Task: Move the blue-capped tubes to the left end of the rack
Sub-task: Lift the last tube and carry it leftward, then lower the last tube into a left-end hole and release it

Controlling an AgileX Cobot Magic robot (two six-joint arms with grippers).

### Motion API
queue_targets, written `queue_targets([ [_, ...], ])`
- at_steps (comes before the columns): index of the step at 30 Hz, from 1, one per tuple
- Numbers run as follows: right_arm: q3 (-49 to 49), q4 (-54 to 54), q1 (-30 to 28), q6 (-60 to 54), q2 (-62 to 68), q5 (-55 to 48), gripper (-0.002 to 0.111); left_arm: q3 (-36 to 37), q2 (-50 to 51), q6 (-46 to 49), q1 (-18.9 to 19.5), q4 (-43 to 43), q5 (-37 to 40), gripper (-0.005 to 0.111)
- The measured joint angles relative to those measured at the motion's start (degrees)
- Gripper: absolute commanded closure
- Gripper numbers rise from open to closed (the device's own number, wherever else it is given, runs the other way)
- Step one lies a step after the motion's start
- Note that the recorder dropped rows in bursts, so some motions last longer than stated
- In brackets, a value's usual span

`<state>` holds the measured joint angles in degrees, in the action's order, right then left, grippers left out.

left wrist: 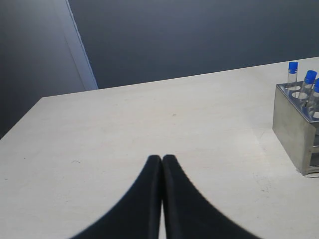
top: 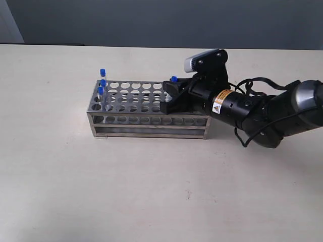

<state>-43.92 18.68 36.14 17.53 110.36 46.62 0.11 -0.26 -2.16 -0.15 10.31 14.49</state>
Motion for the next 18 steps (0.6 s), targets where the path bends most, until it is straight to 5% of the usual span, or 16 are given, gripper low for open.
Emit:
queue_targets([
  [6,-3.34,3.98,-0.14,0.30,-6.34,-2.48,0.109,0.00,0.00,0.00,0.00,0.00,0.00,0.106],
  [10,-10.79,14.81,0.74,9.97,-7.79,-3.04,0.109,0.00,0.00,0.00,0.00,0.00,0.00,0.106],
  [18,-21.09,21.26,10.92,13.90,0.39,-8.87,0.109,0.00,0.00,0.00,0.00,0.00,0.00,0.106],
])
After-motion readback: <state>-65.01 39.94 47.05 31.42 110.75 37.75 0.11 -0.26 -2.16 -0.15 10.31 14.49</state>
